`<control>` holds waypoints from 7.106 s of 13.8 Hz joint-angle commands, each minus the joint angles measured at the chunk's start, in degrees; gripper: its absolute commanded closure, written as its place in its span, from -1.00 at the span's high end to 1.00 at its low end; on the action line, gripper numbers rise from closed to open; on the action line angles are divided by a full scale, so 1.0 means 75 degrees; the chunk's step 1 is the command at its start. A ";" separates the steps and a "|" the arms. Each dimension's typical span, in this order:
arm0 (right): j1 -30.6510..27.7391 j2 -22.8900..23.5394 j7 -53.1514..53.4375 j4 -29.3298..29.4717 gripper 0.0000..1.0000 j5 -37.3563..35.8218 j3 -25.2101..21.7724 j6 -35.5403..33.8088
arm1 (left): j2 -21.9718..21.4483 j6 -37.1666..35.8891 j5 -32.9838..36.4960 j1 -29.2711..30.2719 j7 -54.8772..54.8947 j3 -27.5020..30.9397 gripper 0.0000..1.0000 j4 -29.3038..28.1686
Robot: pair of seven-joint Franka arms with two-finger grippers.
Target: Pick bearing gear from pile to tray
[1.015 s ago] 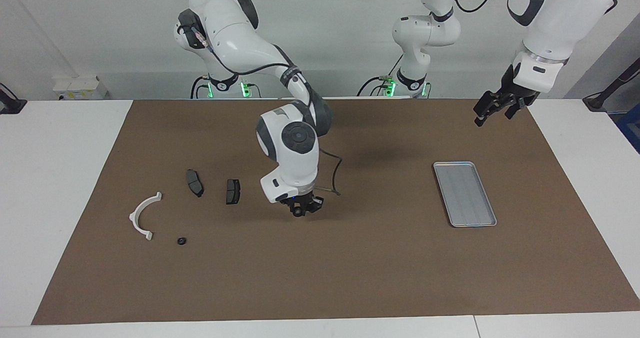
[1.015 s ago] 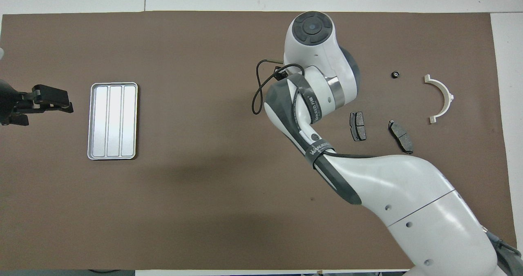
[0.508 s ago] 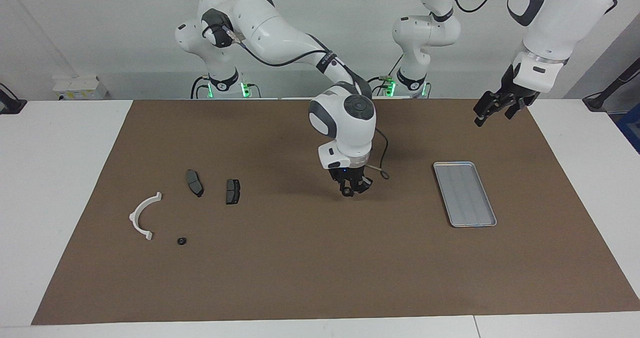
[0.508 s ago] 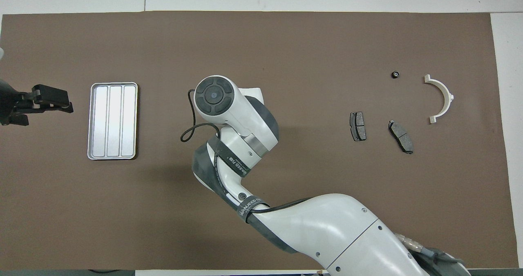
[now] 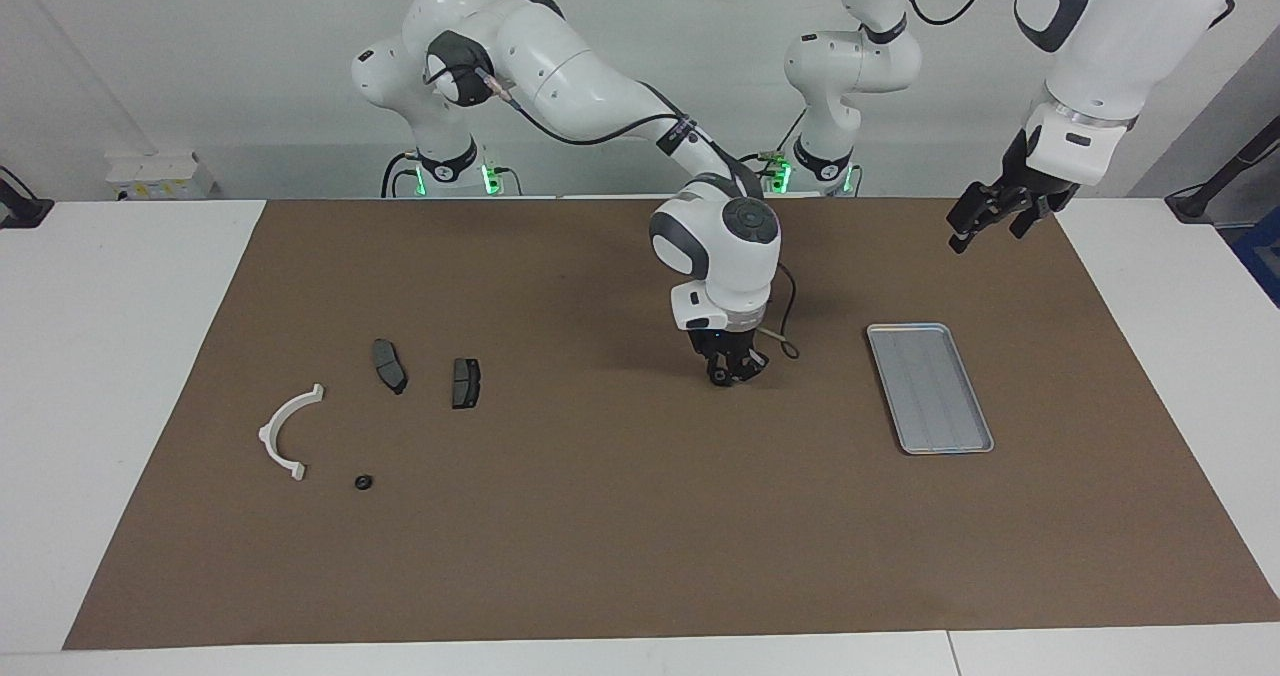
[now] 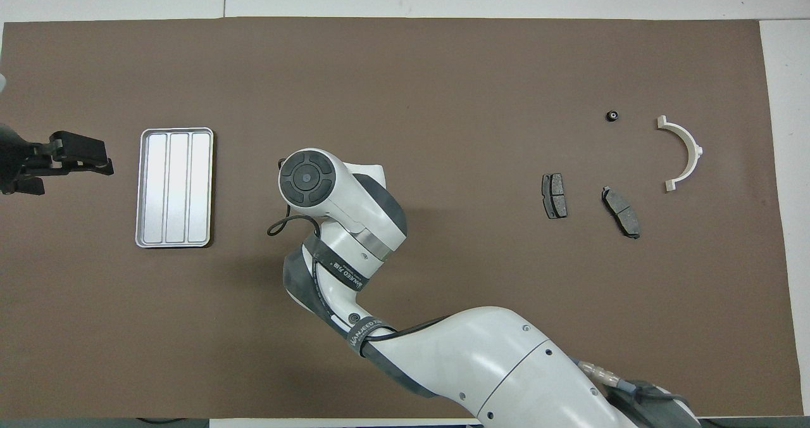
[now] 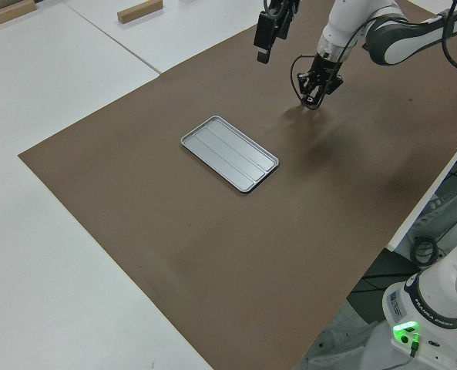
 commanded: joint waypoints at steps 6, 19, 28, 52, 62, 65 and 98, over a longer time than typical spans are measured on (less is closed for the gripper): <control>-0.0297 -0.0011 -0.0015 0.0108 1.00 -0.0099 0.0075 -0.0099 | -0.0183 0.0012 -0.0058 0.0012 0.0054 0.0003 1.00 -0.0147; -0.4480 -0.0903 -0.7569 0.0648 1.00 0.0112 0.0908 -0.2492 | -0.0229 0.0058 -0.0058 -0.0023 -0.0435 -0.0078 1.00 -0.0240; -0.5619 -0.0786 -1.1534 0.0413 1.00 -0.0955 0.0908 -0.1955 | 0.1560 0.1977 -0.0199 -0.2401 -0.3672 -0.0067 1.00 -0.0451; -0.6358 -0.0435 -1.2662 -0.0513 0.95 -0.0943 0.0791 -0.0756 | 0.3333 0.5437 -0.0164 -0.3797 -0.5606 -0.0079 0.75 -0.1916; -0.6393 -0.0317 -1.2650 -0.0513 0.49 -0.0931 0.0767 -0.0874 | 0.3321 0.5333 -0.0117 -0.3797 -0.5595 -0.0055 -1.00 -0.1882; -0.6382 -0.0329 -1.2673 -0.0478 0.26 -0.0931 0.0767 -0.1085 | 0.3252 0.4666 0.0116 -0.3669 -0.5455 -0.0020 -1.00 -0.1636; -0.2670 -0.0692 -0.5428 0.1268 -1.00 0.0252 0.0427 -0.3091 | 0.1575 0.5425 0.0106 0.0387 0.2081 0.0003 -1.00 -0.4142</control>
